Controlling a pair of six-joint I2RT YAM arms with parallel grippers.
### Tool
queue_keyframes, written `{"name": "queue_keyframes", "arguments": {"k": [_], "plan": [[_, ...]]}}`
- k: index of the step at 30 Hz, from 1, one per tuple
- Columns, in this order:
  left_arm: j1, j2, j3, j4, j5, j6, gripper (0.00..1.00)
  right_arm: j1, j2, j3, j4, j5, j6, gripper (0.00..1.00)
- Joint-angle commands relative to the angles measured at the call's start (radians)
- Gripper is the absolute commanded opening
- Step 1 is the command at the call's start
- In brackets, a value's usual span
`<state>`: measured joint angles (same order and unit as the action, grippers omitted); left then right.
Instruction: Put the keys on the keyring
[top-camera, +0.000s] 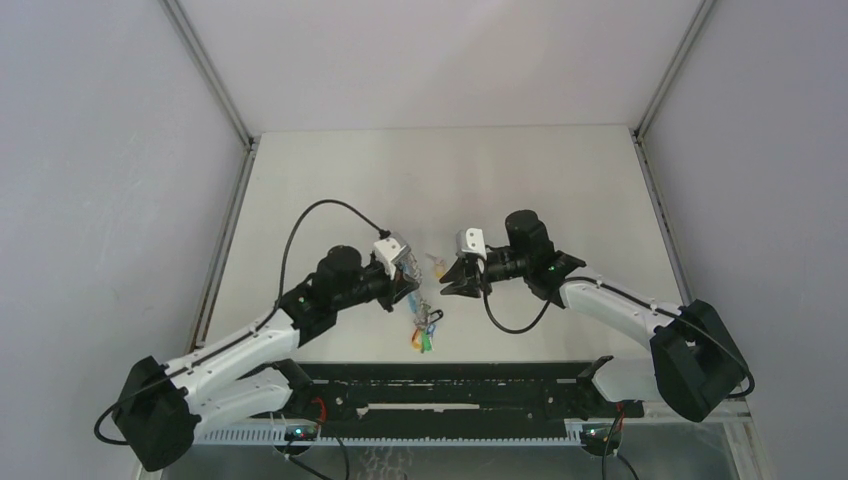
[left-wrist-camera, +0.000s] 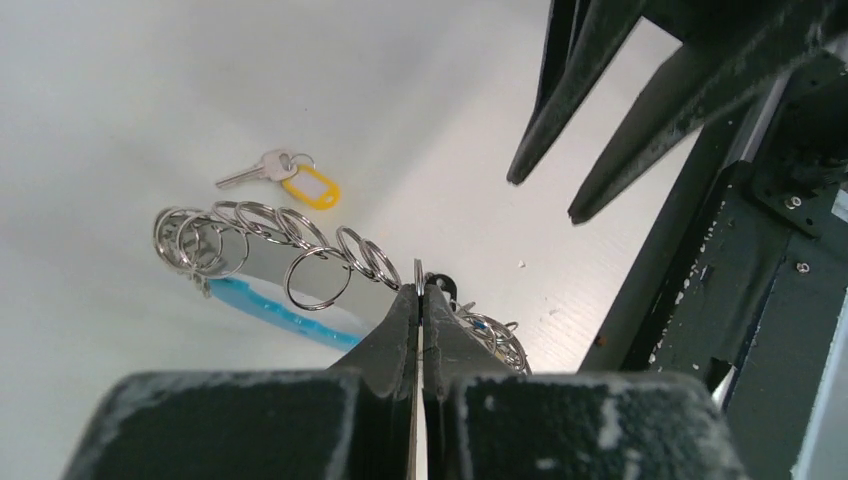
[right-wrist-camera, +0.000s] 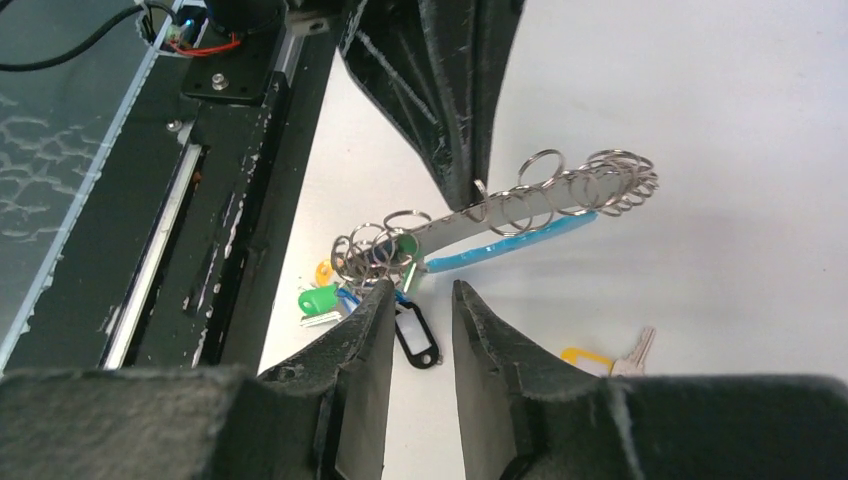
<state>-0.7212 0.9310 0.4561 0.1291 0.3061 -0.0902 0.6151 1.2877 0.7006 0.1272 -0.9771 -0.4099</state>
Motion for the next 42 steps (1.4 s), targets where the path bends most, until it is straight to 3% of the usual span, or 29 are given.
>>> {"name": "queue_keyframes", "arguments": {"k": [1,8,13,29,42], "plan": [[-0.030,0.060,0.284,-0.352,-0.113,0.051,0.00,-0.001,-0.020,0.044,-0.020,-0.028,-0.078,0.27],[-0.030,0.169,0.556,-0.764,-0.090,0.215,0.00,0.002,0.035,0.016,0.174,-0.067,-0.023,0.26],[-0.030,0.210,0.648,-0.903,-0.098,0.326,0.00,-0.009,0.081,-0.023,0.424,-0.050,0.081,0.26],[-0.030,0.264,0.702,-0.938,-0.037,0.425,0.00,0.040,0.376,0.000,1.106,-0.148,0.471,0.28],[-0.030,0.263,0.693,-0.895,-0.006,0.450,0.00,0.074,0.496,0.069,1.112,-0.204,0.515,0.26]]}}
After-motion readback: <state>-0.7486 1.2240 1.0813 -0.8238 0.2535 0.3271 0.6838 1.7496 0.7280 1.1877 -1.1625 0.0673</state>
